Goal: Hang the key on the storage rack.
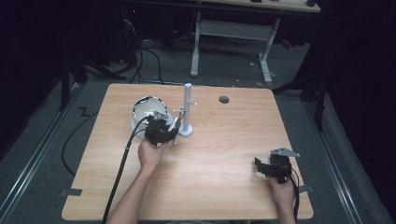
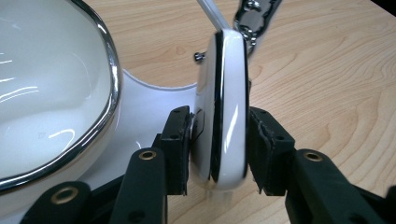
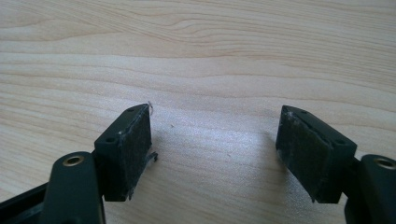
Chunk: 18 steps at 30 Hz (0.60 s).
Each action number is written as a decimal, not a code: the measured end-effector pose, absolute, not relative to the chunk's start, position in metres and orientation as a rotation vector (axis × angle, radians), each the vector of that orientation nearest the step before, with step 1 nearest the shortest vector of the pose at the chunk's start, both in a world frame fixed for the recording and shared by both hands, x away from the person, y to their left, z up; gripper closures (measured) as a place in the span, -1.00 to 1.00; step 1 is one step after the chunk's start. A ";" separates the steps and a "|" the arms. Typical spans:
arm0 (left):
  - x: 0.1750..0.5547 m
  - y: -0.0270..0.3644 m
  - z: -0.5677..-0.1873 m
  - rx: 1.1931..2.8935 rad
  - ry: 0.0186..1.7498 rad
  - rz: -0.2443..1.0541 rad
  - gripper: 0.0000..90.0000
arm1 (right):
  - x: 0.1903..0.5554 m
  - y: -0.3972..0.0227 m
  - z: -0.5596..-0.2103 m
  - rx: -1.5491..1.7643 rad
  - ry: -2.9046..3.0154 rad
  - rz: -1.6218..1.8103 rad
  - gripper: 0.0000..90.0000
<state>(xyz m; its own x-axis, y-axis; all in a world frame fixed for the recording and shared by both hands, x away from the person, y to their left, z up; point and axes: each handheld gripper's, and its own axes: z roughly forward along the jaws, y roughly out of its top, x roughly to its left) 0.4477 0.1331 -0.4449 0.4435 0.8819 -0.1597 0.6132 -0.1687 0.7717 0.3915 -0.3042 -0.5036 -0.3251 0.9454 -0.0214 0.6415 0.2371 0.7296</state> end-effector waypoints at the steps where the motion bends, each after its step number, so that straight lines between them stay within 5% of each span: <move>1: 0.447 0.133 -0.444 1.881 1.261 0.422 0.36 | 0.392 -0.304 -0.504 1.450 2.051 0.871 -0.40; 9: 0.445 0.134 -0.441 1.879 1.249 0.438 0.36 | 0.392 -0.304 -0.504 1.450 2.052 0.870 -0.40; 18: 0.441 0.136 -0.438 1.864 1.246 0.445 0.09 | 0.392 -0.304 -0.504 1.450 2.052 0.871 -0.40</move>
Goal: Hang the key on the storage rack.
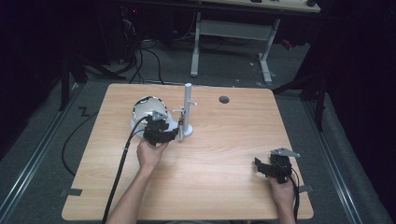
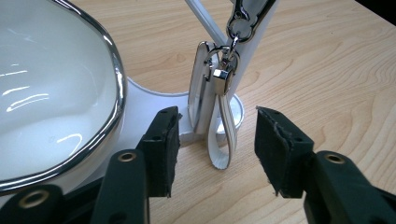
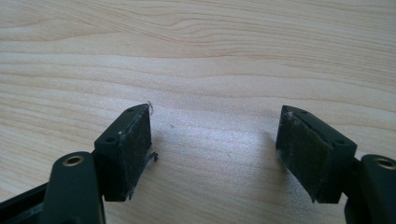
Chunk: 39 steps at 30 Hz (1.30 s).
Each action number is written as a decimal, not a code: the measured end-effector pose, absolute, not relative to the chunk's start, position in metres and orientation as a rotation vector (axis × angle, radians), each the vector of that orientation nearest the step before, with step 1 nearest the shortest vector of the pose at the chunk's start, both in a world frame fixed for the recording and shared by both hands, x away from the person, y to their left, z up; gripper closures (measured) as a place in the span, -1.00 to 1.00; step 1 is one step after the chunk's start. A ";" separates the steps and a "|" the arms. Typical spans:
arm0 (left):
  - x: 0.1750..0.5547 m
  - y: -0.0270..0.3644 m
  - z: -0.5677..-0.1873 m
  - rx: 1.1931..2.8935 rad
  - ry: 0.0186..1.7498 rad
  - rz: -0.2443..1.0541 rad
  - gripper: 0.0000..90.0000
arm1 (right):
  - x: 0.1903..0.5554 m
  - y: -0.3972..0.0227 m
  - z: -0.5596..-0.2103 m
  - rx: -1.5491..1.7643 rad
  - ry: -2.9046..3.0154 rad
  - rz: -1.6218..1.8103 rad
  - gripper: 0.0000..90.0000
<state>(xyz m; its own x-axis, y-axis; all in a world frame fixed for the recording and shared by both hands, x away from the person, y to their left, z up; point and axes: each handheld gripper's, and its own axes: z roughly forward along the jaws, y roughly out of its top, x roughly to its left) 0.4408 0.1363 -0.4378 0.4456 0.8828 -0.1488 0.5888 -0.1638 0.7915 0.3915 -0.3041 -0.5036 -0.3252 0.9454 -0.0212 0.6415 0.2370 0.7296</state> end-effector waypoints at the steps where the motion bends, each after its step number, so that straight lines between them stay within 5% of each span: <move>1: 0.440 0.137 -0.437 1.856 1.247 0.445 0.07 | 0.391 -0.304 -0.504 1.450 2.052 0.871 -0.40; 39: 0.411 0.170 -0.421 1.782 1.253 0.473 -0.20 | 0.392 -0.304 -0.504 1.451 2.052 0.871 -0.40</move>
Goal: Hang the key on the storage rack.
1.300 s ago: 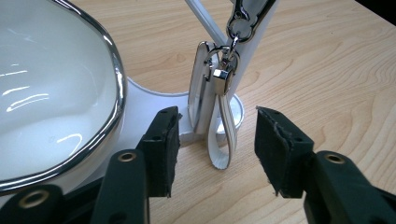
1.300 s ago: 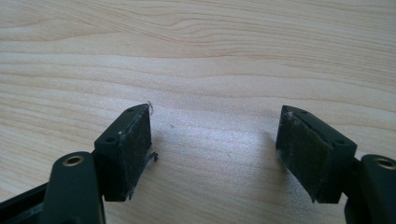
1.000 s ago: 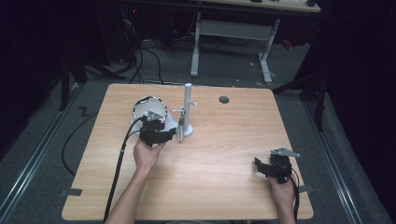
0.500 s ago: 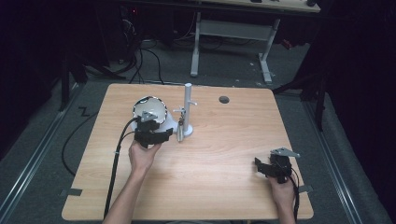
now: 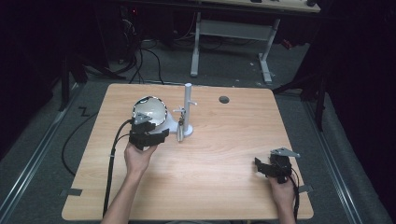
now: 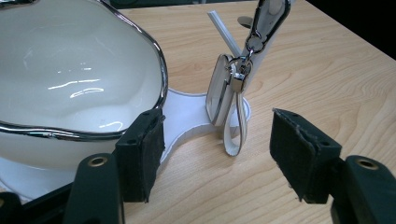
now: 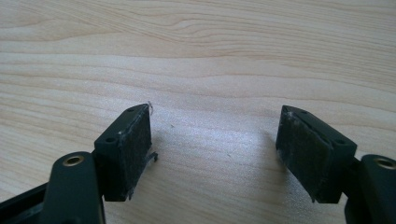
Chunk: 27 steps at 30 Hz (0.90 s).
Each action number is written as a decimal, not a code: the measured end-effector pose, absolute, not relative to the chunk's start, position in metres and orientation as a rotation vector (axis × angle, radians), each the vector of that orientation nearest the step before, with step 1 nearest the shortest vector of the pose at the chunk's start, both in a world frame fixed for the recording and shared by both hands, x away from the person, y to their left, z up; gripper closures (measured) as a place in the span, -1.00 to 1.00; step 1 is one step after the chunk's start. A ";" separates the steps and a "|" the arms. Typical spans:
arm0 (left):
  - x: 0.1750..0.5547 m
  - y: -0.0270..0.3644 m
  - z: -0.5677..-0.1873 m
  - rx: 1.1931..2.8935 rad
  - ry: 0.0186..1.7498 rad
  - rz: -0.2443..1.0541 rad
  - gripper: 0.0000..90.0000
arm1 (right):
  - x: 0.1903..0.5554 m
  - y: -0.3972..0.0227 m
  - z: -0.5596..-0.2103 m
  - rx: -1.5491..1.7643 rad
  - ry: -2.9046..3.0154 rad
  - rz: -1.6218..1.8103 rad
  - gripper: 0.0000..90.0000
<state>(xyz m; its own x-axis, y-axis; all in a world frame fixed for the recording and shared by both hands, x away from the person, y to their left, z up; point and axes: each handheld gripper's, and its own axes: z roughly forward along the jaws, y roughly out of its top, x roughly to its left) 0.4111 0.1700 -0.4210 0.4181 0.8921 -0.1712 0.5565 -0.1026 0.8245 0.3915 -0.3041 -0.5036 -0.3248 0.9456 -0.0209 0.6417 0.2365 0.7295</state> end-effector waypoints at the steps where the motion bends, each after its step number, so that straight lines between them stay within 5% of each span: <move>1: 0.410 0.171 -0.421 1.784 1.251 0.473 -0.20 | 0.392 -0.304 -0.504 1.451 2.051 0.871 -0.40; 27: 0.388 0.182 -0.409 1.739 1.221 0.494 -0.21 | 0.392 -0.304 -0.504 1.451 2.051 0.871 -0.40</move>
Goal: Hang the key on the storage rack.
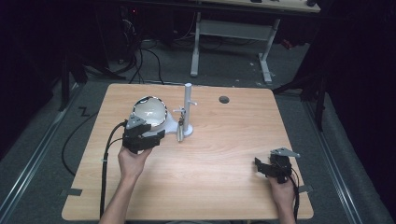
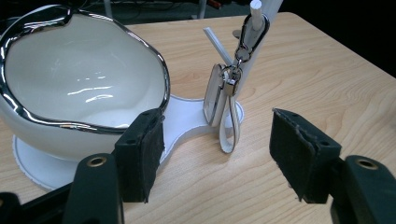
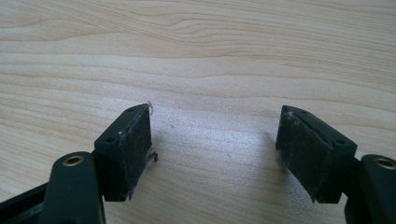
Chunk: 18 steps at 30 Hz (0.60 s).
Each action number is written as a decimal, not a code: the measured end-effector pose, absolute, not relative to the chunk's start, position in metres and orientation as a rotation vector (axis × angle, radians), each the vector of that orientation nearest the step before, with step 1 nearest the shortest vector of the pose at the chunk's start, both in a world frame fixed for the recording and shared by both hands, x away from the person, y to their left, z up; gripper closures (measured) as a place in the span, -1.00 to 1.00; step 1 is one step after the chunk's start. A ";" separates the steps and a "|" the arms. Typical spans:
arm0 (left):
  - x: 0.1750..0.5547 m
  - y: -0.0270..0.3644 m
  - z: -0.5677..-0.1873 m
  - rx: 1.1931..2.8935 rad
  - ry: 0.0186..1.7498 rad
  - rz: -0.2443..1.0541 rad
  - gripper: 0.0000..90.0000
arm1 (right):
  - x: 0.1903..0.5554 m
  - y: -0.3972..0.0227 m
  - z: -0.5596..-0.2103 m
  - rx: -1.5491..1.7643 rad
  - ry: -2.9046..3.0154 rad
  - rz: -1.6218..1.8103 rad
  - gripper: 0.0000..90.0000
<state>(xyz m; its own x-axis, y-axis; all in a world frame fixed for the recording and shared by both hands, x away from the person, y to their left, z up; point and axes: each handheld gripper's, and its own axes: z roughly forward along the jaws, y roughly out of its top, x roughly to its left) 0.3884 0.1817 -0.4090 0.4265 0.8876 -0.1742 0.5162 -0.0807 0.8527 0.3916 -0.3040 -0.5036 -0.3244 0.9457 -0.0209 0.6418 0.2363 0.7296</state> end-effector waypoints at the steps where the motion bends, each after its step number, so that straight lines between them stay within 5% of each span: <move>1: 0.387 0.182 -0.409 1.735 1.221 0.488 -0.20 | 0.392 -0.304 -0.504 1.451 2.051 0.871 -0.40; 18: 0.373 0.196 -0.410 1.700 1.245 0.477 -0.20 | 0.392 -0.304 -0.504 1.451 2.050 0.871 -0.40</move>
